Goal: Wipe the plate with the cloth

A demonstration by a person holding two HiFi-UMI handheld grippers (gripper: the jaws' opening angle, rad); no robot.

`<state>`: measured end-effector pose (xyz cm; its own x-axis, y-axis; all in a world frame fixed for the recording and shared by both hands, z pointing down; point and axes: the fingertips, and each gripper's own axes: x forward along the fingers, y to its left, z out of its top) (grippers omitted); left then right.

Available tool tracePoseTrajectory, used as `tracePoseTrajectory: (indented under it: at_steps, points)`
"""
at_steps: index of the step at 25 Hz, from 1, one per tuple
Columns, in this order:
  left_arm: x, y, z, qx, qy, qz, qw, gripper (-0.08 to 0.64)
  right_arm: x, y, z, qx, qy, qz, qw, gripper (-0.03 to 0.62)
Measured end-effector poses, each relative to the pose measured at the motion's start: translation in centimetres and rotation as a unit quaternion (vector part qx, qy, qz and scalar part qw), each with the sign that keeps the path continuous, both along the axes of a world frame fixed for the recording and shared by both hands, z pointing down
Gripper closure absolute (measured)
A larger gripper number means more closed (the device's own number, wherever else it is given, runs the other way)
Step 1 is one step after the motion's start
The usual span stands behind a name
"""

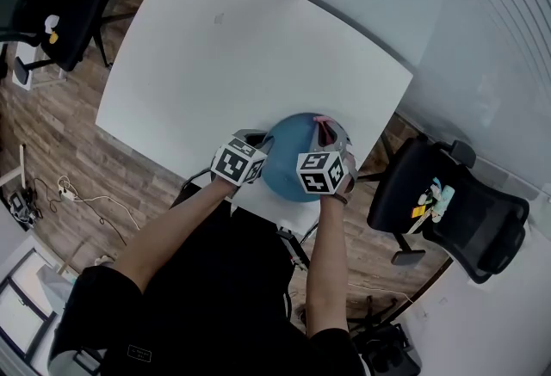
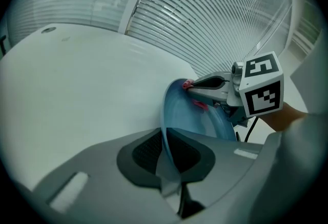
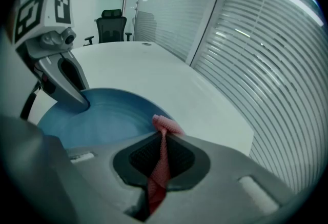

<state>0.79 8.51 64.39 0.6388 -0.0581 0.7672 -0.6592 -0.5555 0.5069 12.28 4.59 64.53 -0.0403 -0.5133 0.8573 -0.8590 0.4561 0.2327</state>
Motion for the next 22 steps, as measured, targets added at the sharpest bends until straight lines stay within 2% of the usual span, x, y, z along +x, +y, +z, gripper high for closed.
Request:
tracePoseTrajectory:
  at_steps: [4, 7, 9, 22]
  points:
    - [0.1, 0.0, -0.1, 0.002, 0.001, -0.001, 1.0000, 0.529, 1.1, 0.7, 0.4, -0.012, 0.064, -0.024, 0.998, 0.572]
    - [0.0, 0.0, -0.1, 0.008, -0.002, 0.003, 1.0000, 0.528, 1.9, 1.3, 0.7, -0.034, 0.127, -0.060, 0.989, 0.572]
    - [-0.1, 0.2, -0.1, 0.003, -0.001, -0.001, 1.0000, 0.528, 2.4, 2.1, 0.8, -0.050, 0.153, -0.080, 0.984, 0.572]
    - [-0.3, 0.2, -0.1, -0.034, 0.013, -0.054, 0.9979, 0.541, 4.9, 7.7, 1.1, -0.099, 0.162, -0.114, 0.975, 0.572]
